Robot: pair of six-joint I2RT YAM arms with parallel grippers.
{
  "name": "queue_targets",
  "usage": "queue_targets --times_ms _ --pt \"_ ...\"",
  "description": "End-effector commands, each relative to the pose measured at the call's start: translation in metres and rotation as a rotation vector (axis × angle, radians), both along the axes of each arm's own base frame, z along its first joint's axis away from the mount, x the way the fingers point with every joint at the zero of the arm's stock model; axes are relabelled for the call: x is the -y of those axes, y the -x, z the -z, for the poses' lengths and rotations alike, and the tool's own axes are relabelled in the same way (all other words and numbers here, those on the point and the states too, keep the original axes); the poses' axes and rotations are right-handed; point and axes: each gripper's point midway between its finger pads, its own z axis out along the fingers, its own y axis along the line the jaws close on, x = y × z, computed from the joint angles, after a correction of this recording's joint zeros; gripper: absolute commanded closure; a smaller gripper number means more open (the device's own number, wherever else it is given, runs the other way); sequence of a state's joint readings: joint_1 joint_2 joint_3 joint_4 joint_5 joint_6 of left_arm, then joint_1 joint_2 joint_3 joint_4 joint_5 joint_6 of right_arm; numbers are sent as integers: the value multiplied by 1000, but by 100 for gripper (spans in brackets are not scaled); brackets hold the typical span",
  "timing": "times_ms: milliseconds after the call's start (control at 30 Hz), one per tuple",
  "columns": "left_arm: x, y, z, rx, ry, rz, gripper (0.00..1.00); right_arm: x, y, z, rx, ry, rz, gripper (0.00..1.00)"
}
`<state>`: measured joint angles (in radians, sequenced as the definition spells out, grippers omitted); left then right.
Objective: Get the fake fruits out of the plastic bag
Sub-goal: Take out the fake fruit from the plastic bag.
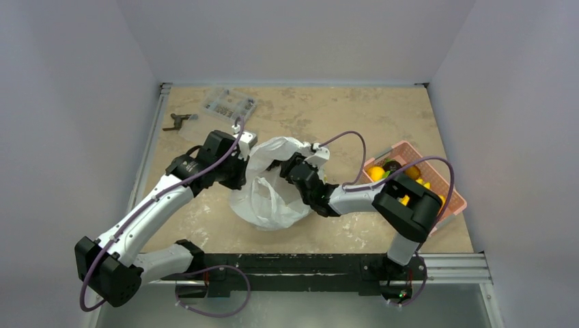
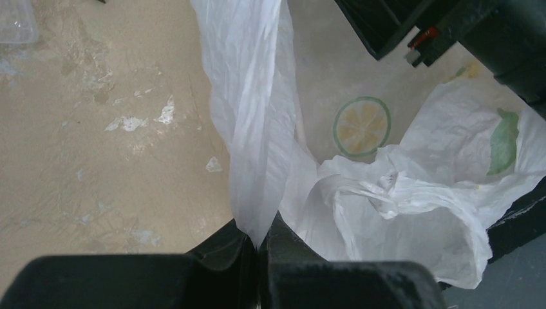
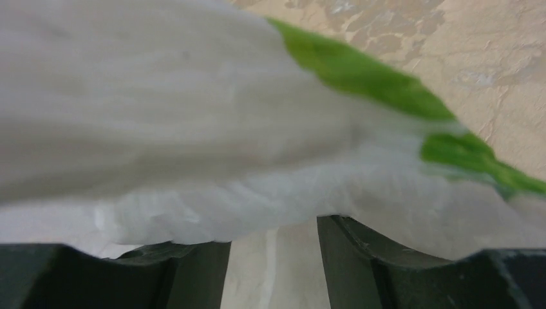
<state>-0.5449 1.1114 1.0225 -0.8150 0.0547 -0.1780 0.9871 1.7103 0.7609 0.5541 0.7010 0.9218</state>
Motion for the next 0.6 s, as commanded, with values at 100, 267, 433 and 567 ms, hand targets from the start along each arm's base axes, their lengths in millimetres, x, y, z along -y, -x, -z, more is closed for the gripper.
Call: queue_targets --times_ms 100,267,433,567 --pt "19 2 -12 31 75 88 100 -23 -31 -21 53 -126 -1 43" --pt "23 5 -9 20 79 107 100 -35 -43 -17 58 -186 4 37" --pt "26 7 -8 12 76 122 100 -36 -61 -2 16 -214 60 30" --pt "27 9 -9 13 78 131 100 -29 -73 14 -20 -259 109 28"
